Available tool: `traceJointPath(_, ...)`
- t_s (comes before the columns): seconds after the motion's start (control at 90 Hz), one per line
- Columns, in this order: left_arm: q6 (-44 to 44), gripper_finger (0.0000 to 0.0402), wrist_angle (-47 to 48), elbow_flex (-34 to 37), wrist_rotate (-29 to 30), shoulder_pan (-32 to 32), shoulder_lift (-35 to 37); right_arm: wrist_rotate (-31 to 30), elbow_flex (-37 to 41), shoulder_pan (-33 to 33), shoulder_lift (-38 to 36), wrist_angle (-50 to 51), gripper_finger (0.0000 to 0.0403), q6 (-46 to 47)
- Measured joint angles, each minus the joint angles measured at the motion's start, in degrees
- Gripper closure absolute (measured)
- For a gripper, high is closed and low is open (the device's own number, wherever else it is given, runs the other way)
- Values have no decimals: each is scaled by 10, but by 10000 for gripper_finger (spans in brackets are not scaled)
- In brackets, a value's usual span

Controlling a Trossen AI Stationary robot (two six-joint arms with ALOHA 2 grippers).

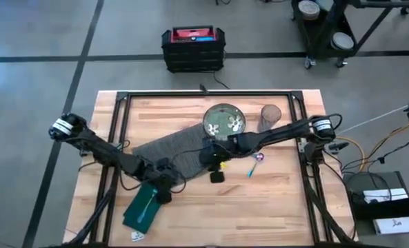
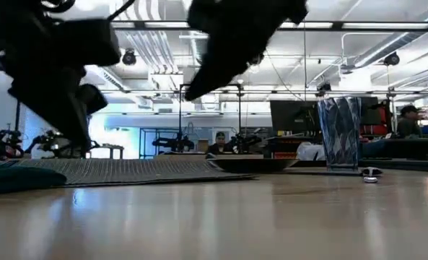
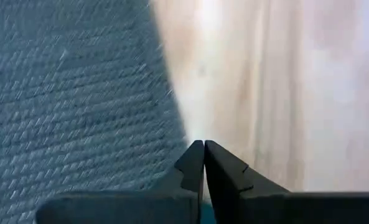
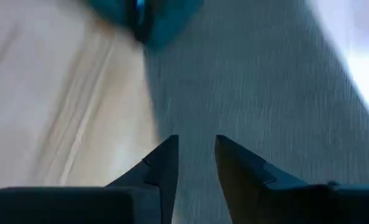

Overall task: Set table place
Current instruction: Move the gray place mat to the center of the table

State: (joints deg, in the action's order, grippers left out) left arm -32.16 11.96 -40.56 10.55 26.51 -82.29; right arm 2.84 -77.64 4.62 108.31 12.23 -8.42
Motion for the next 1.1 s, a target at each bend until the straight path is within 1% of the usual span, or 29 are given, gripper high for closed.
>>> traceJointPath(0.056, 4, 402, -17, 2, -5, 1, -7, -1, 0, -4, 22, -24, 320, -8)
traceJointPath(0.1, 3, 401, -20, 2, -14, 2, -17, -2, 0, -8, 37, -23, 324, -12)
traceJointPath(0.211, -15, 402, 3, 4, -26, 12, -44, -4, 0, -17, 69, 22, 337, 2)
traceJointPath(0.322, -32, 401, 1, 3, -32, 19, -63, -5, 1, -20, 84, 76, 351, 26)
traceJointPath(0.422, -43, 402, 5, 3, -32, 19, -72, -3, 1, -18, 84, 117, 364, 38)
traceJointPath(0.689, -76, 402, 63, 3, -29, 21, -65, 0, 1, 1, 80, 208, 384, 90)
traceJointPath(0.844, -83, 402, 71, 3, -31, 24, -65, -4, 4, 23, 79, 237, 384, 126)
traceJointPath(0.944, -96, 402, 87, 3, -32, 27, -63, -1, 5, 40, 78, 253, 384, 132)
traceJointPath(1.1, -120, 402, 113, 4, -34, 38, -52, 1, 7, 59, 74, 256, 384, 150)
